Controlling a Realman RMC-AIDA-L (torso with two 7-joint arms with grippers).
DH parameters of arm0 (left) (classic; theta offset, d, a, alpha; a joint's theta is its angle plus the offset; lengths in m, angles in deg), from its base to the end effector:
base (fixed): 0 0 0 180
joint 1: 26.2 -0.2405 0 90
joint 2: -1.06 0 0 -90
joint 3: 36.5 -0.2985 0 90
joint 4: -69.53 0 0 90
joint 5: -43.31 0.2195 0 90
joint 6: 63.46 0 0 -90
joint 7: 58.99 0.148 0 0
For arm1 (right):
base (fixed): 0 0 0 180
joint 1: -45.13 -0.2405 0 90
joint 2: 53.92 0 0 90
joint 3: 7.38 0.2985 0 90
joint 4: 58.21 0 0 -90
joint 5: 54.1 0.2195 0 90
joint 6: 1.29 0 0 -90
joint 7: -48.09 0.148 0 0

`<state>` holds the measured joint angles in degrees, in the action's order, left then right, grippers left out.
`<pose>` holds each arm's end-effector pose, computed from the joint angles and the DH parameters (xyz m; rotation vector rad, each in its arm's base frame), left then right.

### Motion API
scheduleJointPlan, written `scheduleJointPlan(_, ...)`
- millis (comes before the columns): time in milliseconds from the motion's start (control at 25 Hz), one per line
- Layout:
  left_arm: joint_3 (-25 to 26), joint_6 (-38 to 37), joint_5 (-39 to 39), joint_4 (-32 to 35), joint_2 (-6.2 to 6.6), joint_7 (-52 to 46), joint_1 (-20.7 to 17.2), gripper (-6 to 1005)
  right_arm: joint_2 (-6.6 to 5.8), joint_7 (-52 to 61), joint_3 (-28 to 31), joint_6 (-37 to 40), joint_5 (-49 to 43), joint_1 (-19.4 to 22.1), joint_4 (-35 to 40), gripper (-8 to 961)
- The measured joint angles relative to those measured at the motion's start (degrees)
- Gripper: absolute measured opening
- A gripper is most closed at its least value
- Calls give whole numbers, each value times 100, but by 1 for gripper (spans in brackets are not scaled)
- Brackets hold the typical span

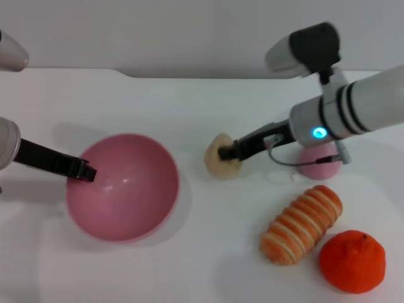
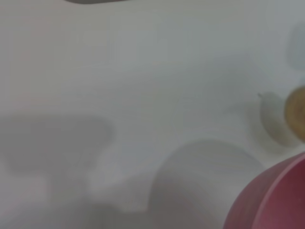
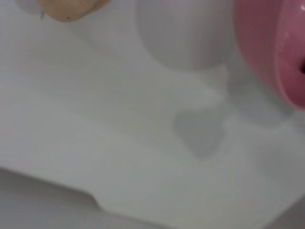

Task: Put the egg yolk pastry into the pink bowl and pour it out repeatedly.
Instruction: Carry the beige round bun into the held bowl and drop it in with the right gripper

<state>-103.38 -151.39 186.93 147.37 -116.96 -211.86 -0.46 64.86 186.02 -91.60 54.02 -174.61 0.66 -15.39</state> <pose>-0.2731 0.3687 0.0196 -2.3296 -1.3841 0.2011 0.2024 0.4381 -0.1079 -2.5988 1.0939 0.0465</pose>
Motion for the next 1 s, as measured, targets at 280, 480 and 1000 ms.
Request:
scheduleJointPlan(280,-125,128,0,-209,-4,-35,146,-1,-15,-512,860,1027,153,216,1465,207)
scheduleJointPlan(480,-503,344,-19,-600,-13,-167,423,-1,-5,-990,751,1929,526,103,2400,164)
scheduleJointPlan(1000,-913,653,-338,-785,-26,-246,808,0,47,-1060,-772,2278,100,-180,2391,156)
